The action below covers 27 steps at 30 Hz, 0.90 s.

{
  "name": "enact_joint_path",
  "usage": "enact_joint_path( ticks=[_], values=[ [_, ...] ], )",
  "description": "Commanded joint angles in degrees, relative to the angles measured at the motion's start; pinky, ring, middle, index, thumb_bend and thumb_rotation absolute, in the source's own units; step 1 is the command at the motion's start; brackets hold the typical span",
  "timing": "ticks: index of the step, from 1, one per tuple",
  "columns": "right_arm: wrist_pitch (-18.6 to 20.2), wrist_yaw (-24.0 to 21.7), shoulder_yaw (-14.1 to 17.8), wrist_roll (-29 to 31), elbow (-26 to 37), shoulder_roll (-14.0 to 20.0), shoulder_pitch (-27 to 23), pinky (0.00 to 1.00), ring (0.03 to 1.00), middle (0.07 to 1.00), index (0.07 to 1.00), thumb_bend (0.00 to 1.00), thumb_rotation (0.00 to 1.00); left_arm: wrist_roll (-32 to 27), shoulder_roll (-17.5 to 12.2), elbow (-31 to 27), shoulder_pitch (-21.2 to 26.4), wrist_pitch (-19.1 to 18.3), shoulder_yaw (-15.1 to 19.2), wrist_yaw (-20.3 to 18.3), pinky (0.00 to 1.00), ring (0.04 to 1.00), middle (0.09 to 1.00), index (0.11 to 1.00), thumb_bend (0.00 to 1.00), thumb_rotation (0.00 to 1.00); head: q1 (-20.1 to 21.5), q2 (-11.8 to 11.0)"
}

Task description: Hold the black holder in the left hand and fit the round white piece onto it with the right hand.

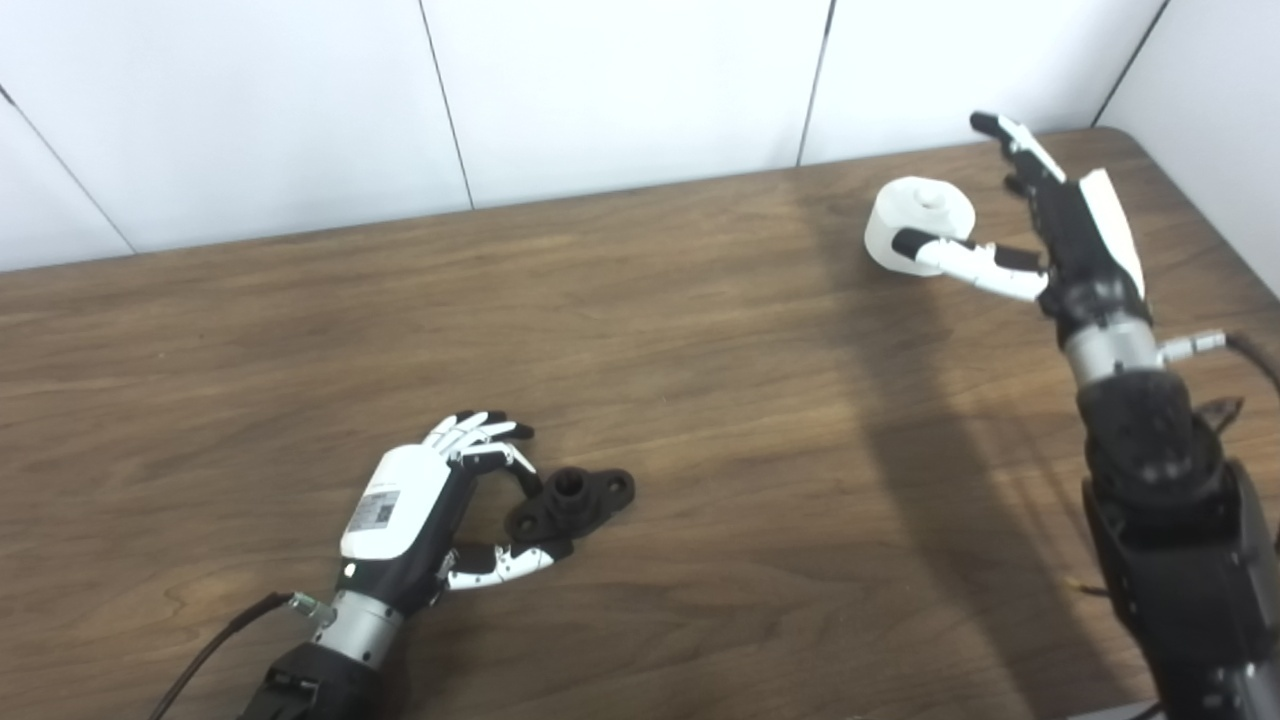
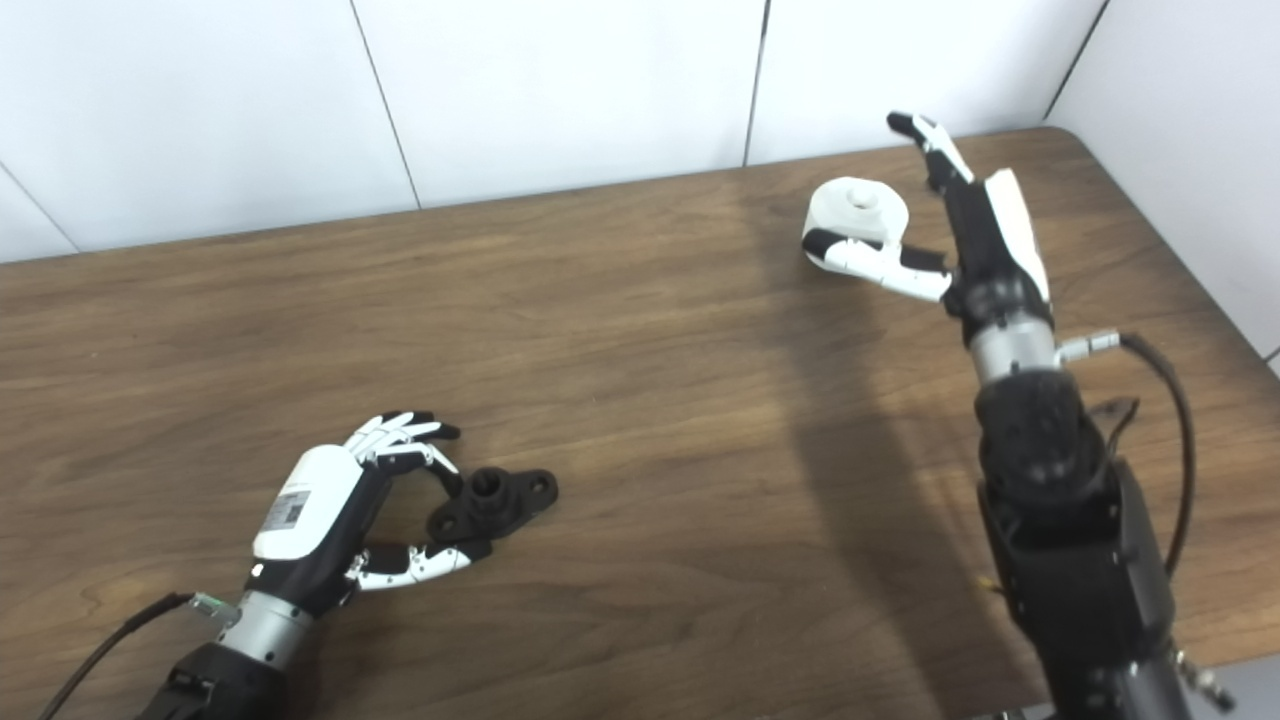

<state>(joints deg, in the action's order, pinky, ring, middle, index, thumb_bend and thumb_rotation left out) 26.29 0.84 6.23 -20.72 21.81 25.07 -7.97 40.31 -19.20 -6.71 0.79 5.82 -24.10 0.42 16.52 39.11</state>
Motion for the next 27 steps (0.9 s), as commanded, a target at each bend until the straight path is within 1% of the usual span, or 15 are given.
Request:
enact_joint_path(
  ticks=[1, 5, 7, 10, 12, 13, 16, 19, 24, 27],
  values=[
    [-1.3, 0.0, -0.2, -3.0, -0.8, 2.4, -2.6, 0.96, 0.987, 0.960, 0.878, 0.76, 0.38, 2.0, 0.2, 3.0, -2.3, -0.5, -2.5, -3.4, 0.90, 0.887, 0.802, 0.488, 0.52, 0.05, 0.3, -0.1],
    [-1.7, -2.3, -2.3, -6.2, -6.2, 6.8, -6.1, 0.92, 1.000, 0.997, 0.883, 0.80, 0.34, 2.3, 0.3, 2.5, -2.7, -0.9, -2.4, -3.7, 0.90, 0.885, 0.800, 0.488, 0.52, 0.04, 0.3, -0.5],
    [-1.9, -3.6, -3.3, -7.4, -8.9, 8.9, -8.1, 0.92, 1.000, 1.000, 0.883, 0.82, 0.33, 2.5, 0.4, 2.4, -2.8, -1.2, -2.5, -3.9, 0.90, 0.887, 0.801, 0.488, 0.52, 0.04, -0.4, -1.0],
    [-2.9, -4.9, -4.7, -9.0, -13.5, 11.7, -11.1, 0.93, 1.000, 1.000, 0.873, 0.87, 0.30, 2.7, 0.7, 2.2, -3.0, -1.9, -2.6, -4.6, 0.90, 0.888, 0.804, 0.488, 0.52, 0.05, -0.1, -1.6],
    [-3.6, -5.6, -5.6, -9.6, -16.0, 13.1, -12.5, 0.92, 1.000, 1.000, 0.865, 0.89, 0.29, 2.5, 0.8, 2.1, -3.1, -2.0, -2.5, -4.6, 0.90, 0.887, 0.804, 0.488, 0.52, 0.05, 0.1, -1.8],
    [-3.7, -6.3, -5.9, -9.7, -17.2, 13.8, -13.2, 0.91, 1.000, 0.996, 0.858, 0.91, 0.28, 2.6, 0.9, 2.1, -3.2, -1.9, -2.5, -4.4, 0.90, 0.884, 0.803, 0.488, 0.52, 0.04, 0.3, -1.9],
    [-3.7, -8.6, -7.3, -10.1, -20.2, 15.7, -15.0, 0.89, 1.000, 0.997, 0.857, 0.93, 0.27, 2.9, 1.0, 2.0, -3.4, -1.7, -2.3, -4.0, 0.89, 0.876, 0.799, 0.488, 0.52, 0.05, 0.3, -2.0],
    [-3.9, -9.8, -8.2, -10.4, -22.5, 16.9, -16.3, 0.89, 1.000, 0.993, 0.857, 0.94, 0.26, 2.8, 1.1, 1.5, -3.5, -2.2, -2.1, -4.6, 0.89, 0.877, 0.800, 0.488, 0.52, 0.05, 0.3, -2.0],
    [-4.7, -10.4, -8.9, -10.8, -26.1, 17.6, -18.4, 0.88, 1.000, 0.981, 0.850, 0.96, 0.26, 2.8, 1.1, 1.2, -3.3, -2.8, -2.1, -5.2, 0.89, 0.882, 0.802, 0.488, 0.52, 0.04, 0.2, -2.0],
    [-5.4, -11.2, -9.4, -10.9, -28.0, 18.1, -19.6, 0.88, 1.000, 0.978, 0.843, 0.95, 0.26, 2.8, 1.4, 1.5, -3.3, -2.9, -2.2, -5.1, 0.90, 0.884, 0.802, 0.488, 0.52, 0.04, -0.4, -2.5]
  ],
)
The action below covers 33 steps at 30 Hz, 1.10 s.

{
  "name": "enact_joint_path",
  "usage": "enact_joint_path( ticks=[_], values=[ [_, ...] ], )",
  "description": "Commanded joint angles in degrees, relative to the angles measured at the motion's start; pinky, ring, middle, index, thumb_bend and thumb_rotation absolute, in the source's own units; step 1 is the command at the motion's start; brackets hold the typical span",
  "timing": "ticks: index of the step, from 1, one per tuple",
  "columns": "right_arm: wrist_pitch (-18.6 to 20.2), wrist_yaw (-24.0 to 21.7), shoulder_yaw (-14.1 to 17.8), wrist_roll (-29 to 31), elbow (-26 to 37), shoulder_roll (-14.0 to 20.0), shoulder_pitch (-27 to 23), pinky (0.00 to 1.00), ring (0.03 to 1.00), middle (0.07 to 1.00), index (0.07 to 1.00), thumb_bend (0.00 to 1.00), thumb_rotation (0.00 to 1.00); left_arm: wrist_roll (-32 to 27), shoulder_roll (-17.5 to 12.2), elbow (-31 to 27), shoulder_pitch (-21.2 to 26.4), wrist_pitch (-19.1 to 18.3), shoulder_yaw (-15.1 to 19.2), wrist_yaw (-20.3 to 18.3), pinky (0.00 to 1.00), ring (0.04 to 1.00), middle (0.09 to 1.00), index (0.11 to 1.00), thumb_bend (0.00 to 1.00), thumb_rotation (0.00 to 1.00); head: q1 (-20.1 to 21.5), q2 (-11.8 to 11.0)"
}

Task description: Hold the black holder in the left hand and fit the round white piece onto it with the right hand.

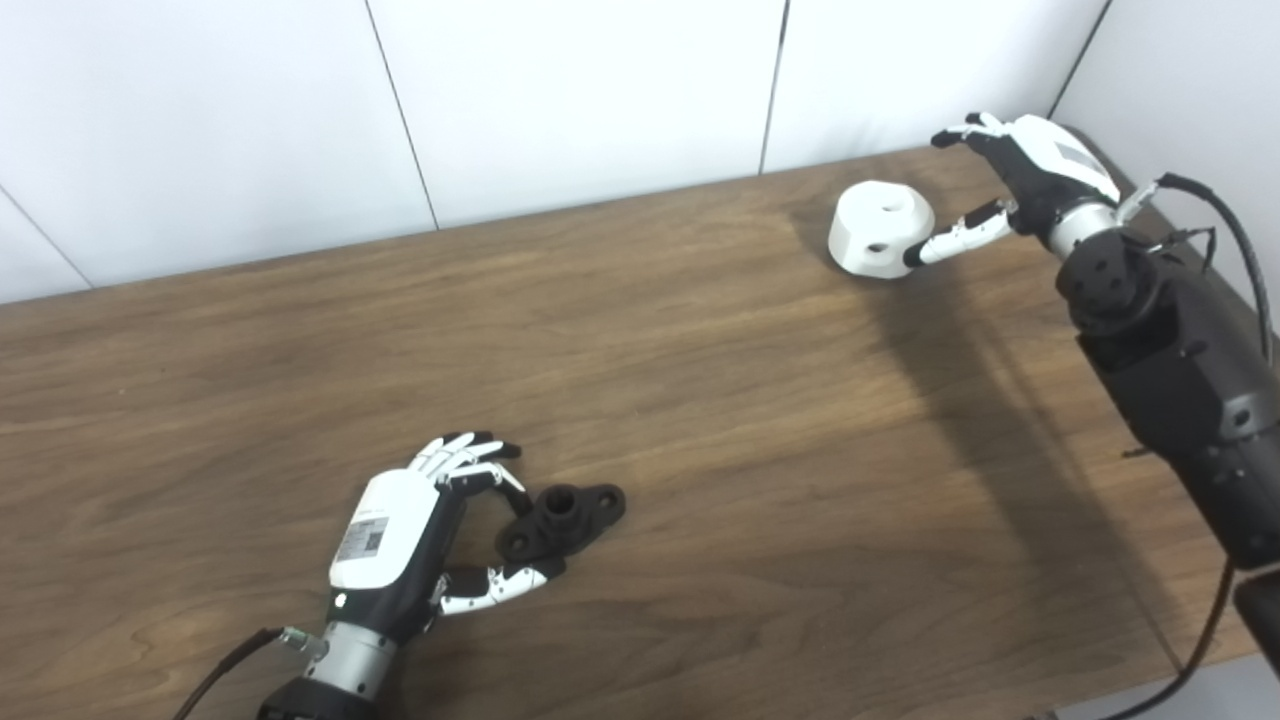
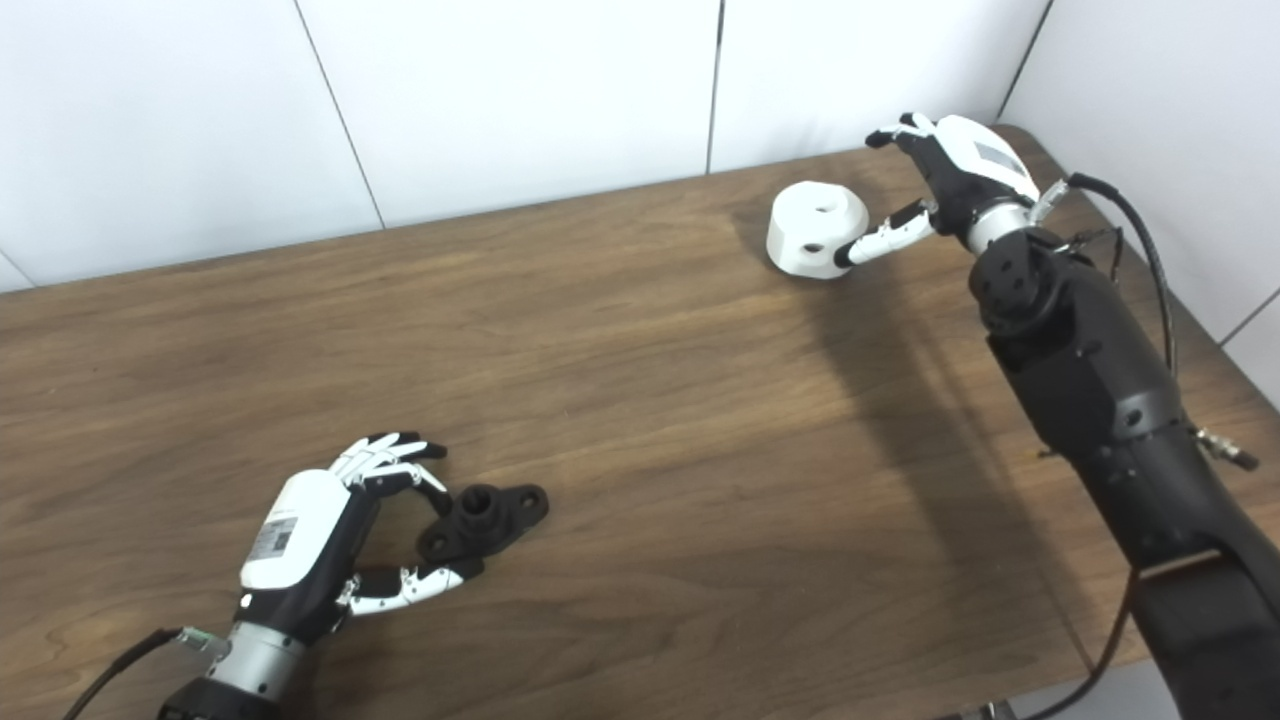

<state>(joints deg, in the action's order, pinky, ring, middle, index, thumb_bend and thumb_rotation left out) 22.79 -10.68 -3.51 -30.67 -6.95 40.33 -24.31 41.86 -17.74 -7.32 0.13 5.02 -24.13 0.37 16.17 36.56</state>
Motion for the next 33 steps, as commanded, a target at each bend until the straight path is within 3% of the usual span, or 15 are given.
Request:
enact_joint_path(
  ticks=[1, 8, 33],
  values=[
    [-1.7, -0.1, 0.0, -1.2, 0.5, 3.0, -3.6, 0.88, 1.000, 0.979, 0.842, 0.95, 0.26, 1.3, 0.0, 2.2, -2.6, -2.1, -2.2, -5.0, 0.90, 0.884, 0.802, 0.488, 0.52, 0.04, -0.2, -0.1],
    [-1.5, -4.0, -2.3, -1.0, -1.8, 4.7, -6.0, 0.89, 1.000, 0.981, 0.842, 0.94, 0.27, 1.8, 0.2, 2.7, -2.3, -1.9, -2.4, -4.6, 0.89, 0.883, 0.803, 0.488, 0.52, 0.04, -0.7, -1.1],
    [-0.6, -4.8, -7.1, -2.7, -9.5, 1.0, -12.9, 0.89, 1.000, 0.931, 0.815, 0.95, 0.25, 2.7, 1.1, 3.2, -2.2, -2.0, -2.6, -4.7, 0.89, 0.882, 0.805, 0.488, 0.52, 0.04, -1.7, -1.0]
  ],
)
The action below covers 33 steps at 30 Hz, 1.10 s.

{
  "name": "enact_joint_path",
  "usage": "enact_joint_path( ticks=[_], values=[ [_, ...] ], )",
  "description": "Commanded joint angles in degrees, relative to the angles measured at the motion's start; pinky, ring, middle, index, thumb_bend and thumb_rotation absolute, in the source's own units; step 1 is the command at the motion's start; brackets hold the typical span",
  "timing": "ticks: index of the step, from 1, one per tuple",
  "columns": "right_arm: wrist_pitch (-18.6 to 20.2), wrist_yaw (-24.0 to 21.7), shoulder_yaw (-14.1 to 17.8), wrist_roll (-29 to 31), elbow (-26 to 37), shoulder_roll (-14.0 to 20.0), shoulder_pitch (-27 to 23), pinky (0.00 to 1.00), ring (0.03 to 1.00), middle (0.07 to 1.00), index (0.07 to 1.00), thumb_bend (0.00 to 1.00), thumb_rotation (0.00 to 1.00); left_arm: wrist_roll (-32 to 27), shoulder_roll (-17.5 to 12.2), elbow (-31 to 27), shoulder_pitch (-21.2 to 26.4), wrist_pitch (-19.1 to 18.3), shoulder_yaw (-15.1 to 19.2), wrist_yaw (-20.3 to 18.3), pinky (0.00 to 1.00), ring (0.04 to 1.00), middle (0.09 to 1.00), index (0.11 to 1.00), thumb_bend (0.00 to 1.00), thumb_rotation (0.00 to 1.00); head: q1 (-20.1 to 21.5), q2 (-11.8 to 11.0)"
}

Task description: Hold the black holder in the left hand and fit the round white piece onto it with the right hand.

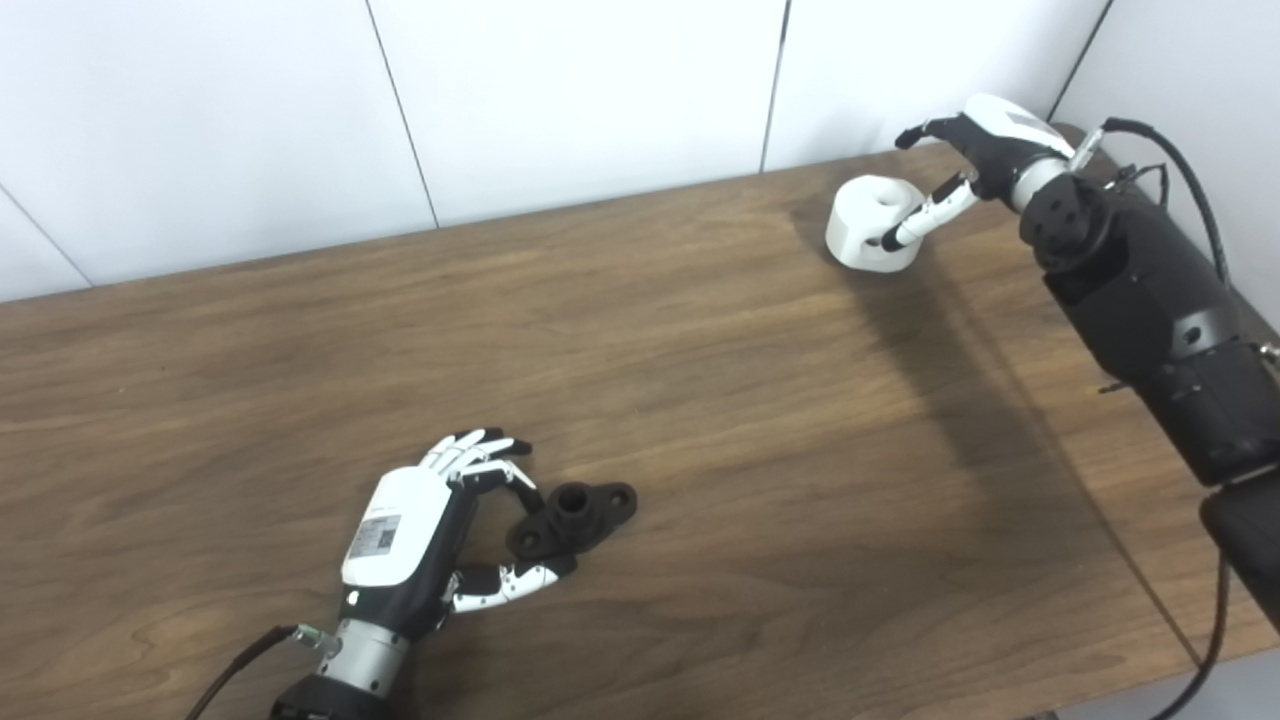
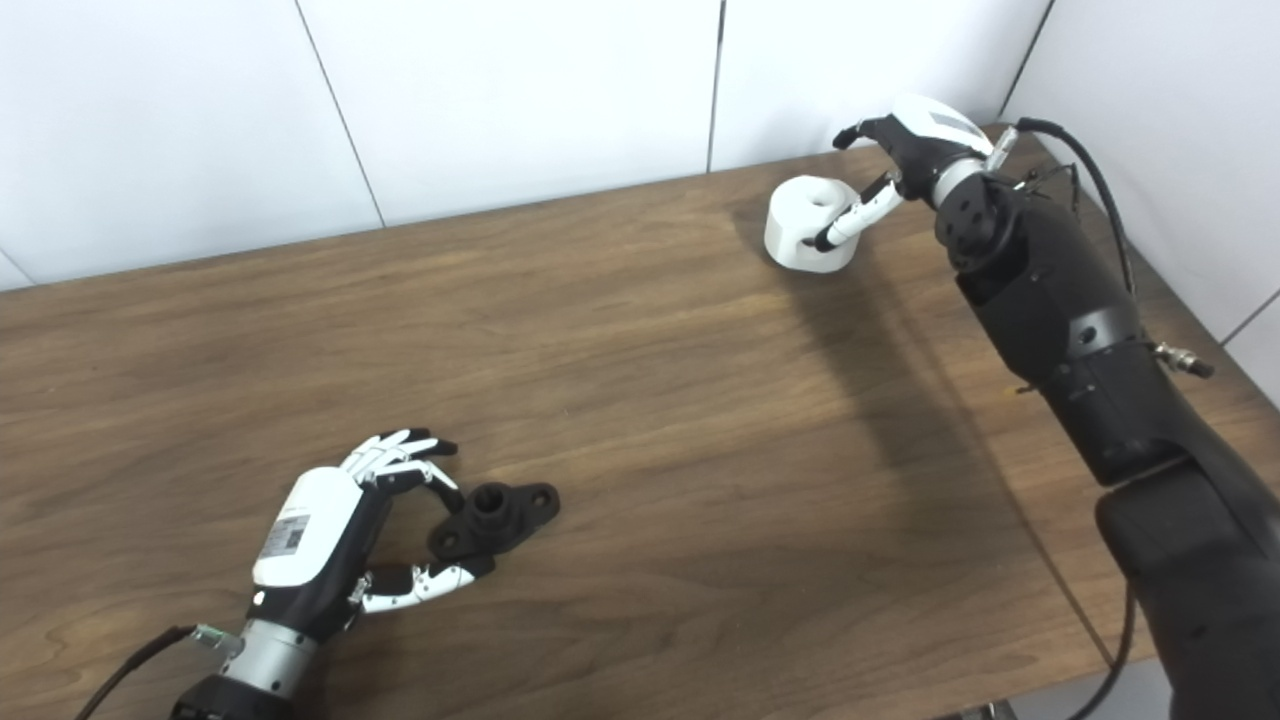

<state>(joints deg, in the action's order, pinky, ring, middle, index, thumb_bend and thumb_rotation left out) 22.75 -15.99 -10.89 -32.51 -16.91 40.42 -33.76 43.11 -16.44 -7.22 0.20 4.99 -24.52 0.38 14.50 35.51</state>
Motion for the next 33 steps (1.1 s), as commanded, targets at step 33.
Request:
enact_joint_path(
  ticks=[33],
  values=[
    [-1.6, -0.5, -0.8, -1.5, -0.5, 1.0, -3.2, 0.84, 0.996, 0.905, 0.679, 0.91, 0.26, 1.4, -0.1, 2.6, -2.3, -2.4, -2.1, -5.3, 0.89, 0.886, 0.808, 0.488, 0.52, 0.04, 0.0, 0.9]
  ],
)
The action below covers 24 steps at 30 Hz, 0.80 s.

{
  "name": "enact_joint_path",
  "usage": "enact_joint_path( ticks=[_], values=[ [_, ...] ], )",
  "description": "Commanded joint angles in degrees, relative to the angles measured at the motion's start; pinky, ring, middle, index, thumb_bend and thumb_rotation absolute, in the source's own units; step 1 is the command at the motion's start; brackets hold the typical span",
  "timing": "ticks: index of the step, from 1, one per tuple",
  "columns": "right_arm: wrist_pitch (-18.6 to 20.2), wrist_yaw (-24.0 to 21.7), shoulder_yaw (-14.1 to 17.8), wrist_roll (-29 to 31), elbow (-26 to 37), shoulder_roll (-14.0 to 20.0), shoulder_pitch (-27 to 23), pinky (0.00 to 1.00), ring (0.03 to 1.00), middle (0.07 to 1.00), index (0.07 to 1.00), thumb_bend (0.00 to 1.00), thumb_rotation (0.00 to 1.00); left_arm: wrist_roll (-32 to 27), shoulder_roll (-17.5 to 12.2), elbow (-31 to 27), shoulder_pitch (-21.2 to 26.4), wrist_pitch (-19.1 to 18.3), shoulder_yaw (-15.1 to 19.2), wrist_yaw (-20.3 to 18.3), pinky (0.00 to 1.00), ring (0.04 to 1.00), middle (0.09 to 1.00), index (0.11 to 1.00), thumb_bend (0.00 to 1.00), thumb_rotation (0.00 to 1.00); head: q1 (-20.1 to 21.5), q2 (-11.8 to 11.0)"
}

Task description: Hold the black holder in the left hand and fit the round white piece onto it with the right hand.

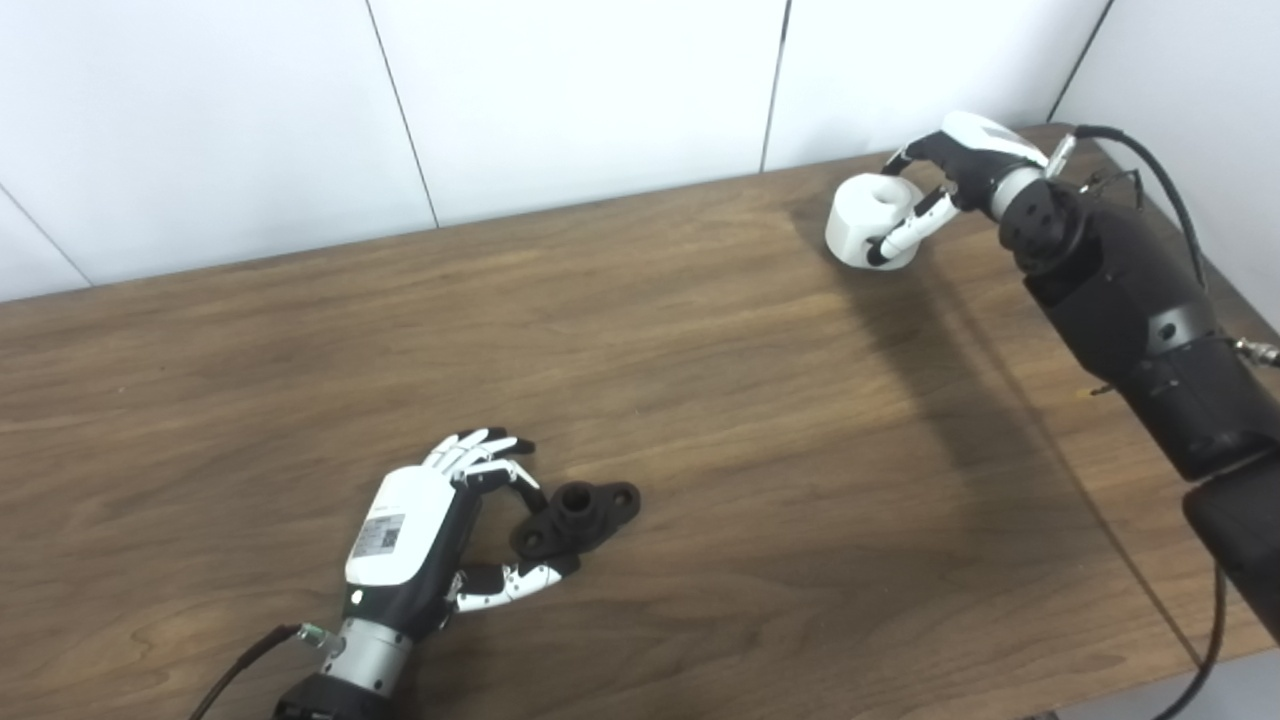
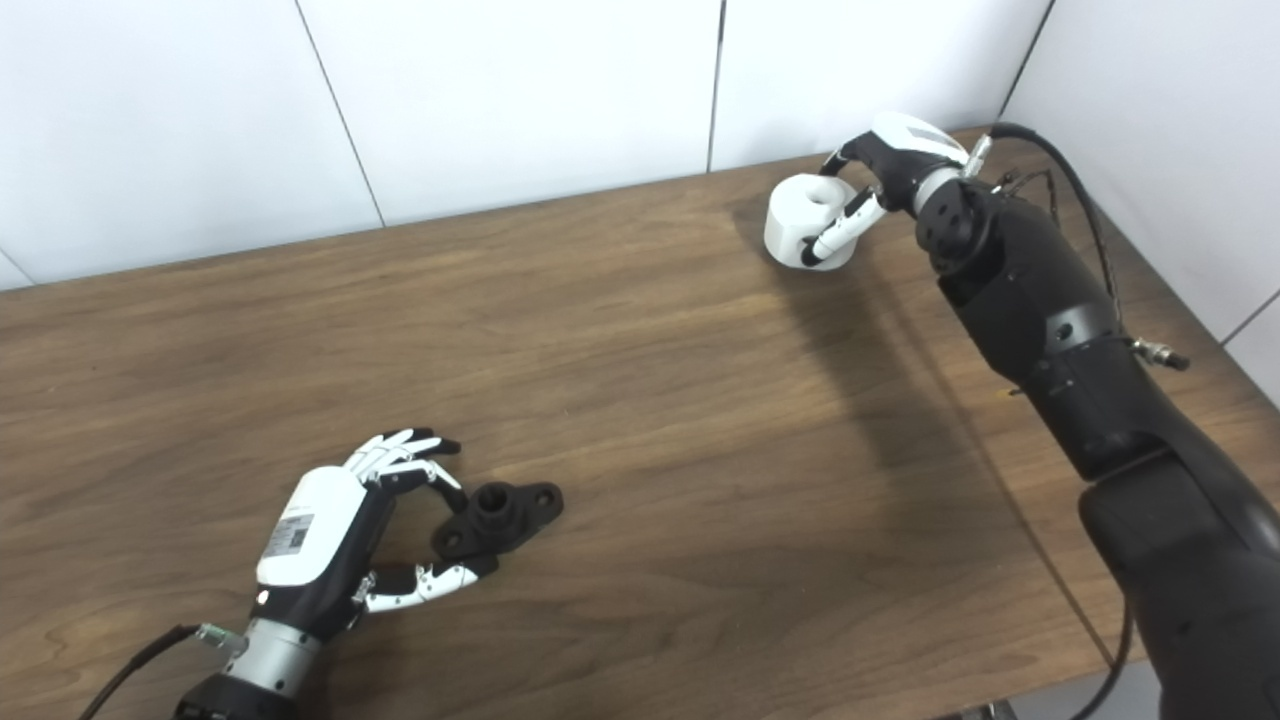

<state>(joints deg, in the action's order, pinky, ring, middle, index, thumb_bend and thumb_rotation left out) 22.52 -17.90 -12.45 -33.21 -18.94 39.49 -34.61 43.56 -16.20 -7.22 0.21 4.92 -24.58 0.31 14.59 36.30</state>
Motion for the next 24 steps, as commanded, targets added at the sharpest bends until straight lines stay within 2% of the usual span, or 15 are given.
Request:
enact_joint_path(
  ticks=[1, 7, 12, 13, 15, 18, 24],
  values=[
    [-1.5, 1.7, 0.9, -0.8, 1.5, 1.9, -2.3, 0.83, 0.990, 0.900, 0.673, 0.91, 0.25, 1.0, -0.4, 2.6, -2.4, -2.3, -2.0, -5.2, 0.90, 0.887, 0.808, 0.488, 0.52, 0.04, 0.0, 0.1],
    [-3.5, 4.3, 1.5, -0.6, 1.4, 1.6, -1.6, 0.80, 0.964, 0.873, 0.640, 0.88, 0.21, 1.2, -0.4, 2.4, -2.3, -2.5, -2.1, -5.4, 0.90, 0.887, 0.809, 0.488, 0.52, 0.05, 0.0, 0.1],
    [-5.1, 6.5, 2.7, -0.1, 1.8, 1.2, -0.9, 0.82, 0.941, 0.843, 0.600, 0.85, 0.17, 1.1, -0.4, 2.5, -2.2, -2.4, -2.2, -5.4, 0.90, 0.887, 0.809, 0.489, 0.52, 0.05, 0.0, 0.2],
    [-6.1, 7.5, 2.9, -0.1, 1.8, 1.1, -0.7, 0.81, 0.925, 0.822, 0.535, 0.66, 0.15, 1.1, -0.4, 2.6, -2.2, -2.5, -2.2, -5.5, 0.89, 0.886, 0.808, 0.489, 0.52, 0.05, 0.0, 0.2],
    [-8.7, 9.8, 3.1, -0.4, 1.5, 1.1, -0.3, 0.80, 0.891, 0.778, 0.499, 0.56, 0.14, 1.0, -0.3, 2.7, -2.2, -2.6, -2.2, -5.4, 0.89, 0.888, 0.810, 0.489, 0.52, 0.05, -0.1, 0.1],
    [-11.8, 12.6, 3.1, -1.0, 0.7, 1.1, 0.2, 0.80, 0.851, 0.729, 0.486, 0.53, 0.13, 0.9, -0.3, 2.9, -2.1, -2.2, -2.2, -5.2, 0.90, 0.887, 0.809, 0.489, 0.52, 0.05, -0.1, 0.1],
    [-13.7, 14.3, 3.4, -1.4, 0.3, 0.9, 0.6, 0.80, 0.835, 0.709, 0.484, 0.52, 0.13, 1.0, -0.2, 2.9, -2.1, -2.5, -2.2, -5.3, 0.90, 0.887, 0.809, 0.489, 0.52, 0.05, -0.2, 0.0]
  ],
)
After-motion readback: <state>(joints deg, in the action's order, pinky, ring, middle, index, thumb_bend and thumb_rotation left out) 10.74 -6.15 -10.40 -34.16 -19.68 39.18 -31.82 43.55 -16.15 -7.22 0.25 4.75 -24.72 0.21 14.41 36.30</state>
